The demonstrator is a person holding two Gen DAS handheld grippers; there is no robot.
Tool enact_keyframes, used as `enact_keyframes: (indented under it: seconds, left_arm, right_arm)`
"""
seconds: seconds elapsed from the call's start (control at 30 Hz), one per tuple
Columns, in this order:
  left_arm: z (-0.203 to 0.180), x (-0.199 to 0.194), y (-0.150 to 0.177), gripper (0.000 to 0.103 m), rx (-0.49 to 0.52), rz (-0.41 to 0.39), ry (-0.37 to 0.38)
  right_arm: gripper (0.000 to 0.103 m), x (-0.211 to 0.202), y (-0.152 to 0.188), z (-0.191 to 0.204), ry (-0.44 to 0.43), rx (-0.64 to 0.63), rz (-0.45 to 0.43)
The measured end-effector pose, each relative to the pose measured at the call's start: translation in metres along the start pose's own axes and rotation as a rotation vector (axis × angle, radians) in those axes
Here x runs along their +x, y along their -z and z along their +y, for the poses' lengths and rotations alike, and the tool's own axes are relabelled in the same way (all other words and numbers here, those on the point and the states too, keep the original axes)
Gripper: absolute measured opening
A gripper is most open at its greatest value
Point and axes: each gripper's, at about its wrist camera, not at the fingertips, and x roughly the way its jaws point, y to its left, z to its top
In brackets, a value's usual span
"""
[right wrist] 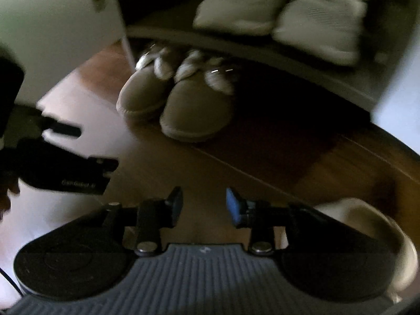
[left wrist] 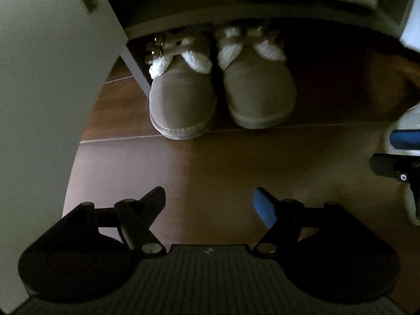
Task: Organize scattered shoes
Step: 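Lower the buckle shoes onto the cabinet floor below the sneakers and open, then pull both tools back from the cabinet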
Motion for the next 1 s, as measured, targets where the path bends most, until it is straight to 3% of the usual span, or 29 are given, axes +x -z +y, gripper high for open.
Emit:
enact_keyframes:
  seconds: [0.07, 0.17, 0.27, 0.67, 1.0]
  left_arm:
    - [-0.003, -0.023, 0.003, 0.078, -0.013, -0.025, -0.001]
    - [0.006, -0.037, -0.004, 0.078, -0.029, -0.073, 0.002]
    - [0.008, -0.077, -0.011, 0.078, -0.02, -0.127, -0.019]
    - [0.011, -0.242, -0.058, 0.09, -0.011, -0.319, -0.061]
    - [0.001, -0.331, -0.063, 0.093, -0.041, -0.405, -0.044]
  right_arm:
    - [0.043, -0.013, -0.006, 0.001, 0.015, 0.075, -0.028]
    - [0.044, -0.037, -0.009, 0.004, 0.033, 0.137, -0.073]
    - [0.046, -0.063, -0.018, 0.009, 0.064, 0.162, -0.115]
    - [0.063, -0.216, -0.08, 0.023, 0.075, 0.165, -0.369]
    - [0.071, -0.311, -0.113, 0.021, 0.093, 0.15, -0.505]
